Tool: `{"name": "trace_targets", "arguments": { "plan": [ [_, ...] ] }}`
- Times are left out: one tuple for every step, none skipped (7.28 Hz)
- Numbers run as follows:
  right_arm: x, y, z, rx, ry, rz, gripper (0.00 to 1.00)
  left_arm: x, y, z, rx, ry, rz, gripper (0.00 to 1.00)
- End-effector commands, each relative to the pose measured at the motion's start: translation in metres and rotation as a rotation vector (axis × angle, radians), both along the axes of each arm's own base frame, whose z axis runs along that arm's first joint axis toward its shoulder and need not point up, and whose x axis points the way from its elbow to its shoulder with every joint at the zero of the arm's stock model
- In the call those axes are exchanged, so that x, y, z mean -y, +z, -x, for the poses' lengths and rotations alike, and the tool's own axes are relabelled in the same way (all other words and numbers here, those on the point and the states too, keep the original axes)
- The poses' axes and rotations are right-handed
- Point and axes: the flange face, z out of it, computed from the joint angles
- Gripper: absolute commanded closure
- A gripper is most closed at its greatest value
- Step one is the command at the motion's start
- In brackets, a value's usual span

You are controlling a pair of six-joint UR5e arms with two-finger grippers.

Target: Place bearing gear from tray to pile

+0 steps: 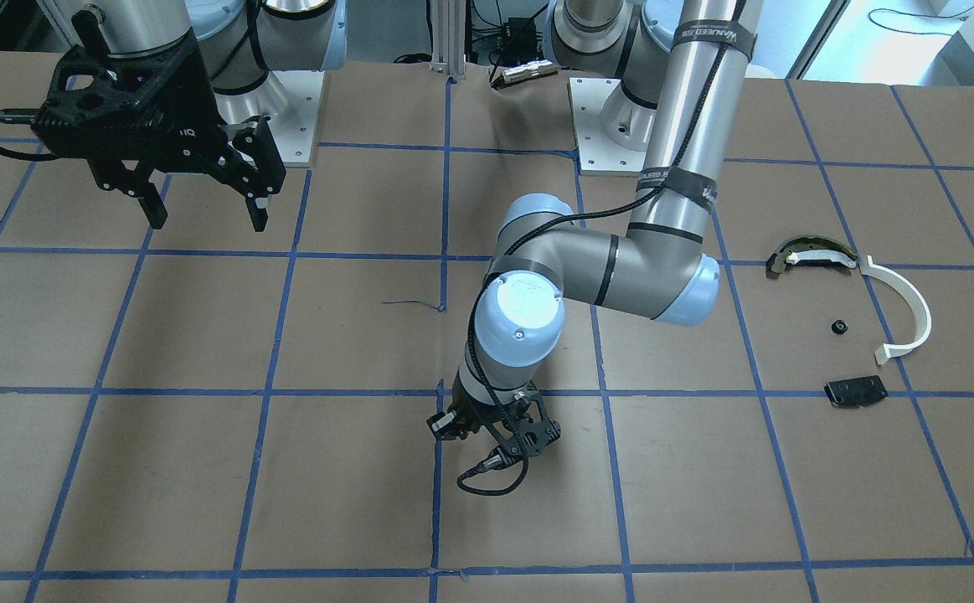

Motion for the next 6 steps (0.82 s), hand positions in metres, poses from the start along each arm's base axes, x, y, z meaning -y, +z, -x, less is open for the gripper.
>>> {"name": "trace_targets", "arguments": {
  "plan": [
    [0.002,-0.002,0.000,0.002,-0.001,0.000,0.00,0.003,0.034,-0.082,0.036,-0.186,-0.051,1.00],
    [0.002,-0.001,0.000,0.002,-0.001,0.002,0.00,0.003,0.048,-0.131,0.081,-0.196,-0.078,1.00],
    [0.002,-0.001,0.000,0.002,-0.001,0.002,0.00,-0.003,0.052,-0.184,0.102,-0.281,-0.103,1.00],
    [0.002,-0.001,0.000,0.000,-0.001,0.002,0.00,-0.017,0.046,-0.244,0.135,-0.333,-0.144,1.00],
    [0.002,-0.001,0.000,0.002,-0.001,0.002,0.00,-0.034,0.037,-0.299,0.108,-0.361,-0.171,1.00],
    [0.002,-0.001,0.000,0.002,-0.001,0.002,0.00,-0.048,0.037,-0.339,0.099,-0.353,-0.181,1.00]
  ]
}}
